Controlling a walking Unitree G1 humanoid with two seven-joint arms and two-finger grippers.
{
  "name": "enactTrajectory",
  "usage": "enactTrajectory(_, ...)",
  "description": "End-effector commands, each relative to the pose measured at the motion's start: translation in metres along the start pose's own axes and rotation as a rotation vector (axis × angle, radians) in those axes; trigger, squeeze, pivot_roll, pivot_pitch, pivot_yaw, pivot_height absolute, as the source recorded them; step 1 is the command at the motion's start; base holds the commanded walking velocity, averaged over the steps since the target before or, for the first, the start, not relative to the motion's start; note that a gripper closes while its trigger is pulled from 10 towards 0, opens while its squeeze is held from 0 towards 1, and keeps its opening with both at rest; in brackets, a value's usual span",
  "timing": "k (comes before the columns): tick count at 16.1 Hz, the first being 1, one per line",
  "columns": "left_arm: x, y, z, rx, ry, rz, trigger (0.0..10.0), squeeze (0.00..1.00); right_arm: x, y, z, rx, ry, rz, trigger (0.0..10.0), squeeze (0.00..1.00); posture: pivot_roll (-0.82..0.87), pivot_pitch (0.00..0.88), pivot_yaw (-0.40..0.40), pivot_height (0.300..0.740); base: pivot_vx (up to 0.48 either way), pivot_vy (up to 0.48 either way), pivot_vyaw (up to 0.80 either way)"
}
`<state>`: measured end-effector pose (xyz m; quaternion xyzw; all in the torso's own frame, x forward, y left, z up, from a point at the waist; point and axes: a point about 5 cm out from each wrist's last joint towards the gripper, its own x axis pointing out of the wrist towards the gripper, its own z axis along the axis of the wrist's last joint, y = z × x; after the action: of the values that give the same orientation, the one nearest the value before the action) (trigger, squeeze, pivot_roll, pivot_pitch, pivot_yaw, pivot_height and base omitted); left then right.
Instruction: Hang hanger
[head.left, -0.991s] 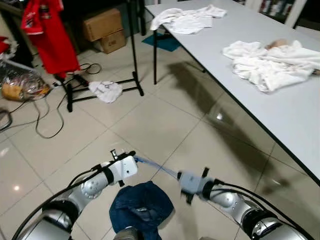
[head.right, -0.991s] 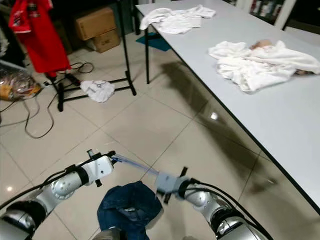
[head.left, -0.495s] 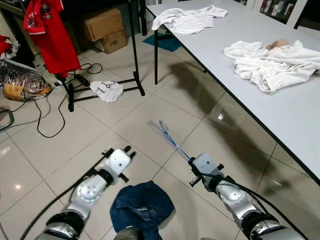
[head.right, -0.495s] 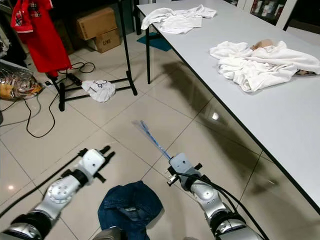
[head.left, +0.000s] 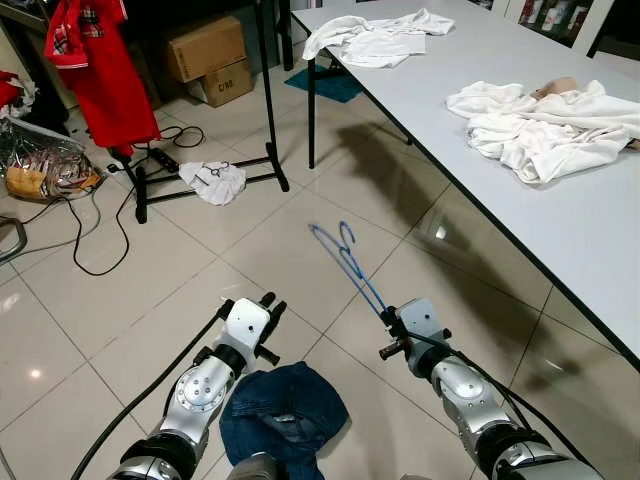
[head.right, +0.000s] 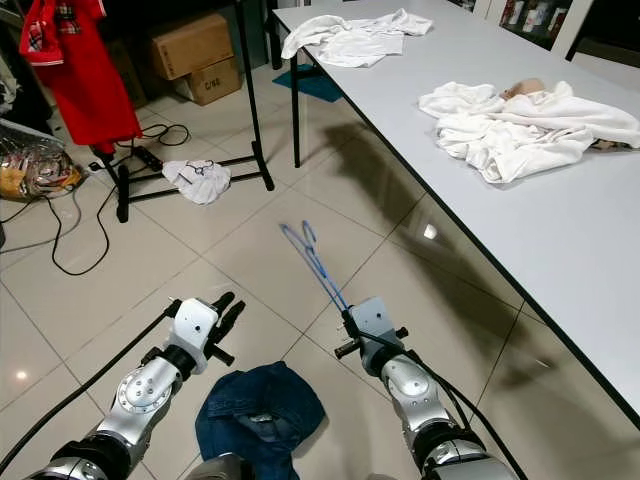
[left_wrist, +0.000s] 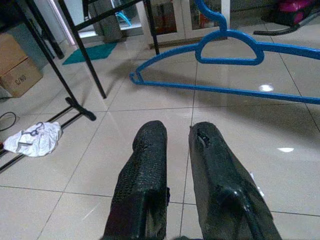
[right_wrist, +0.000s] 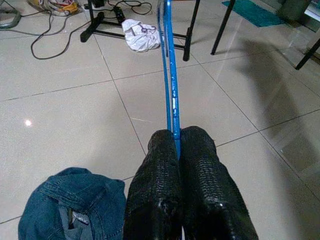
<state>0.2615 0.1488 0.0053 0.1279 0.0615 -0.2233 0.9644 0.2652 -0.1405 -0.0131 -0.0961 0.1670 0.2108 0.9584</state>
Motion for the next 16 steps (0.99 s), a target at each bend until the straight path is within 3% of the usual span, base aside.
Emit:
enactTrajectory(1, -0.001, 0.004, 0.0, 0.001, 0.0, 0.009, 10.0, 0.0, 0.0, -0.001, 0.001, 0.013, -0.008, -0.009, 0.0, 0.0, -0.04, 0.0, 0.067, 0.74, 0.0, 0.0, 0.0)
enactTrajectory(13, -0.001, 0.004, 0.0, 0.001, 0.0, 0.009, 10.0, 0.0, 0.0, -0.001, 0.001, 0.013, -0.008, -0.009, 0.0, 0.0, -0.04, 0.0, 0.067, 0.74, 0.0, 0.0, 0.0)
enactTrajectory(14, -0.002, -0.008, -0.004, -0.054, 0.013, -0.002, 10.0, 0.0, 0.0, -0.006, 0.007, 0.1, -0.07, -0.051, 10.0, 0.0, -0.04, 0.0, 0.067, 0.74, 0.0, 0.0, 0.0)
enactTrajectory(16, -0.004, -0.021, -0.009, -0.091, 0.034, -0.027, 10.0, 0.0, -0.001, -0.013, 0.014, 0.182, -0.146, -0.108, 10.0, 0.0, -0.04, 0.0, 0.066, 0.74, 0.0, 0.0, 0.0)
